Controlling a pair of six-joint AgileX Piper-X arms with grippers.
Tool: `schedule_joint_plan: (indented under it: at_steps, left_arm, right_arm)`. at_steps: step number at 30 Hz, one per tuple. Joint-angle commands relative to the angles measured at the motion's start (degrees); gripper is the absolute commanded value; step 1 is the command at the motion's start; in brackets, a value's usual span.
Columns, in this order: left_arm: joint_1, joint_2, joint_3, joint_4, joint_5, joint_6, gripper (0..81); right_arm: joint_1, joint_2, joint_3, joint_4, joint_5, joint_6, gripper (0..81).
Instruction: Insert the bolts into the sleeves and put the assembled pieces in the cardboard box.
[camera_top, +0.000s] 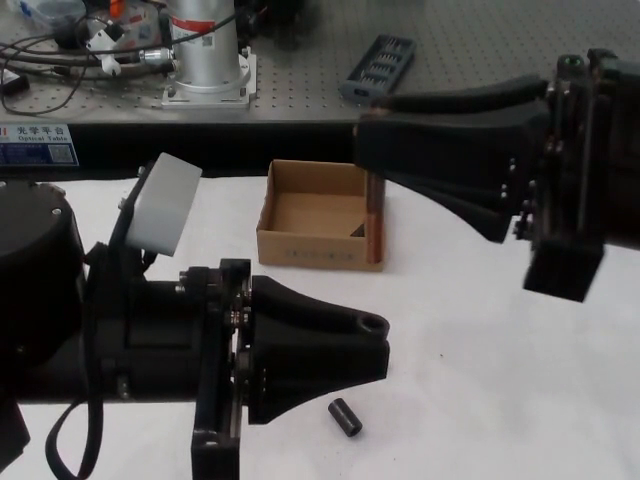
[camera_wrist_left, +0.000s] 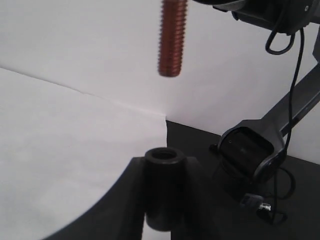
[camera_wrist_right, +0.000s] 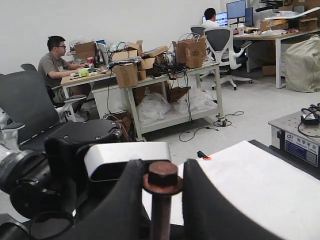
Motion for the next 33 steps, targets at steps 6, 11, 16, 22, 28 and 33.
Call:
schedule_joint_plan:
  at_steps: [6, 11, 16, 22, 28, 33]
  left_arm:
    - [-0.24, -0.12, -0.26, -6.5, 0.7, -0.88, 0.6]
    - [-0.24, -0.12, -0.26, -8.94, -0.1, -0.88, 0.6]
    - [-0.24, -0.12, -0.26, -8.94, -0.3, -0.88, 0.6]
    - [-0.24, -0.12, -0.26, -8.94, -3.5, -0.88, 0.6]
    - [-0.24, -0.12, -0.26, -8.94, -4.54, -0.88, 0.6]
    - [-0.24, -0.12, -0.26, -8.94, -4.54, -0.88, 0.6]
  right_arm:
    - [0.28, 0.1, 1.23, -2.13, -2.59, 1.0, 5.8]
    - [0.44, -0.29, 2.6, -2.13, -2.7, 1.02, 5.8]
    - [0.44, -0.29, 2.6, -2.13, -3.66, 1.24, 5.8]
    - [0.44, -1.31, 2.6, -2.13, -3.81, 2.31, 5.8]
    - [0.44, -2.66, 2.6, -1.61, -3.81, 2.31, 5.8]
    - [0.44, -2.66, 2.6, -0.37, -3.81, 1.84, 5.8]
